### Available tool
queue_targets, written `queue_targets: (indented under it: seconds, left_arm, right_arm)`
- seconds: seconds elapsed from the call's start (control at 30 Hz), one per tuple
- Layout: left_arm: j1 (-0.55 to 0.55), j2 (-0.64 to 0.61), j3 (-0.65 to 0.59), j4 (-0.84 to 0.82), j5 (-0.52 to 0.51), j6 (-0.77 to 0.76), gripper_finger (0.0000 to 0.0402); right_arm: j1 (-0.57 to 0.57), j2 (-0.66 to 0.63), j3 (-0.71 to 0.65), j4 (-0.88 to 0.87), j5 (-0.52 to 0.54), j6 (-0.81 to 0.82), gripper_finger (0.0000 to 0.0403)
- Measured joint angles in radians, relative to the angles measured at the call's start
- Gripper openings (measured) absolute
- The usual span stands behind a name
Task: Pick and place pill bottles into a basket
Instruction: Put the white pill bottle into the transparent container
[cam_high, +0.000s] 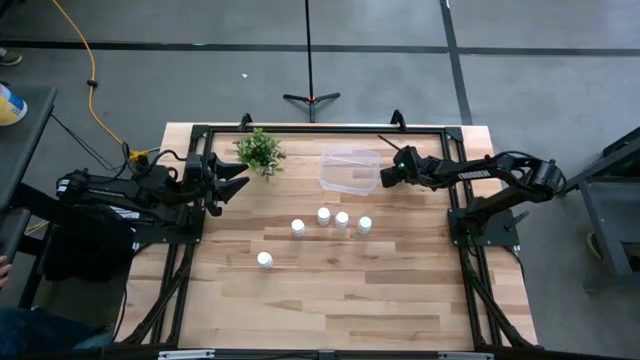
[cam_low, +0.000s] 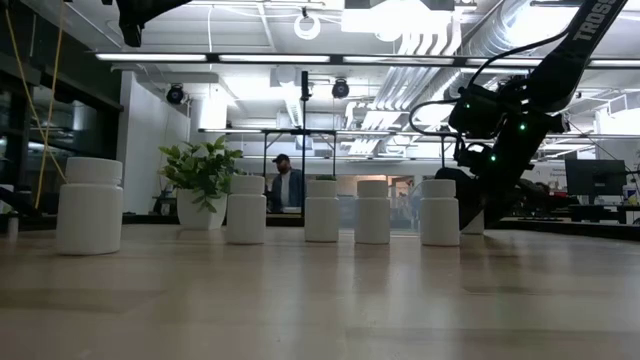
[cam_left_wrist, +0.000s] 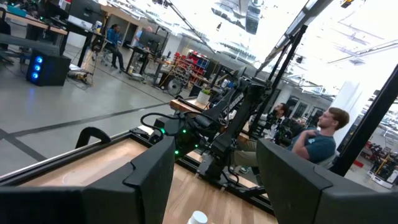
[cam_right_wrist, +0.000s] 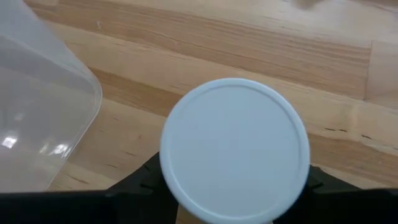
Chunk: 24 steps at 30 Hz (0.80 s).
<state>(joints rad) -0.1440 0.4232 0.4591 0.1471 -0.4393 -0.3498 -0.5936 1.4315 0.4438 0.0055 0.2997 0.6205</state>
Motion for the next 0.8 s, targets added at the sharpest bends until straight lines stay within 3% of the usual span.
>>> queue_targets:
  seconds: [0.57, 0.8]
  left_arm:
    - [0.000, 0.000, 0.000, 0.000, 0.000, 0.000, 0.0260]
    - [0.000, 0.000, 0.000, 0.000, 0.000, 0.000, 0.0260]
  right_arm:
    - [0.001, -0.004, 0.002, 0.000, -0.038, 0.011, 0.0170]
    - [0.001, -0.089, -0.001, -0.031, -0.030, 0.030, 0.0170]
